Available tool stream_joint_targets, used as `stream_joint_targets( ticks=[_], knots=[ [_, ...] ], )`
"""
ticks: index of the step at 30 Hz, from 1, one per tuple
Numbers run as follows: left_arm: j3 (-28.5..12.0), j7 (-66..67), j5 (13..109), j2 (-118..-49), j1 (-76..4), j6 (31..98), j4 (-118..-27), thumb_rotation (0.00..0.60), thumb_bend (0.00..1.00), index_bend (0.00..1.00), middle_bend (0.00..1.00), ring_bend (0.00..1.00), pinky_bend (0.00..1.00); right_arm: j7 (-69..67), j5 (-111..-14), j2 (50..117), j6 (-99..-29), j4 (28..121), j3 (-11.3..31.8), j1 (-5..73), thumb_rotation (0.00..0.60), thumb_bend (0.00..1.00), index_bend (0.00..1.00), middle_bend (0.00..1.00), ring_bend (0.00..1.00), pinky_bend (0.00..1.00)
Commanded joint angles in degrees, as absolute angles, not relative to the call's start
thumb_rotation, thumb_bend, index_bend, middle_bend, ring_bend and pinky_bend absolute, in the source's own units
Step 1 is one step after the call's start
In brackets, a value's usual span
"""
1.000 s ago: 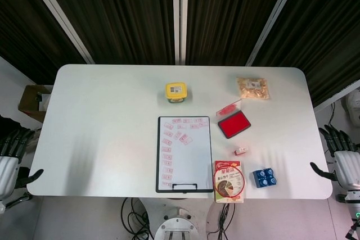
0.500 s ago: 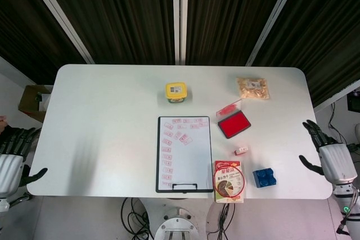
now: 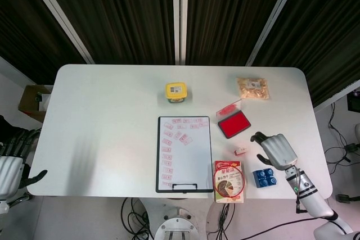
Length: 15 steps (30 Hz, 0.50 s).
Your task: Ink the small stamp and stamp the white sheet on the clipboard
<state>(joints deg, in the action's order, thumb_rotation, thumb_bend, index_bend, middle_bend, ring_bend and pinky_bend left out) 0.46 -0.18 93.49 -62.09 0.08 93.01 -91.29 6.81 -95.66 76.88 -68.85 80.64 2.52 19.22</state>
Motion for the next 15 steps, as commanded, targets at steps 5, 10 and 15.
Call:
stream_joint_targets(
  ticks=[5, 10, 15],
  knots=[
    [0.35, -0.79, 92.98, -62.33, -0.09, 92.49, -90.69, 0.600, 0.00, 0.11, 0.09, 0.07, 0.16, 8.41, -93.73, 80.69, -66.33, 78.62, 2.49, 21.27, 0.600, 0.13, 0.40, 0.40, 0.75, 0.98],
    [0.37, -1.59, 92.97, -62.26, -0.13, 92.46, -90.30, 0.600, 0.00, 0.11, 0.09, 0.07, 0.16, 10.06, -91.94, 82.42, -64.34, 78.37, 2.31, 22.20, 0.600, 0.15, 0.41, 0.40, 0.75, 0.98],
    [0.41, -2.49, 92.92, -62.07, -0.05, 92.57, -90.02, 0.600, 0.00, 0.11, 0.09, 0.07, 0.16, 11.15, -90.72, 83.53, -63.30, 78.15, 2.11, 22.86, 0.600, 0.17, 0.41, 0.41, 0.75, 0.98]
  ],
)
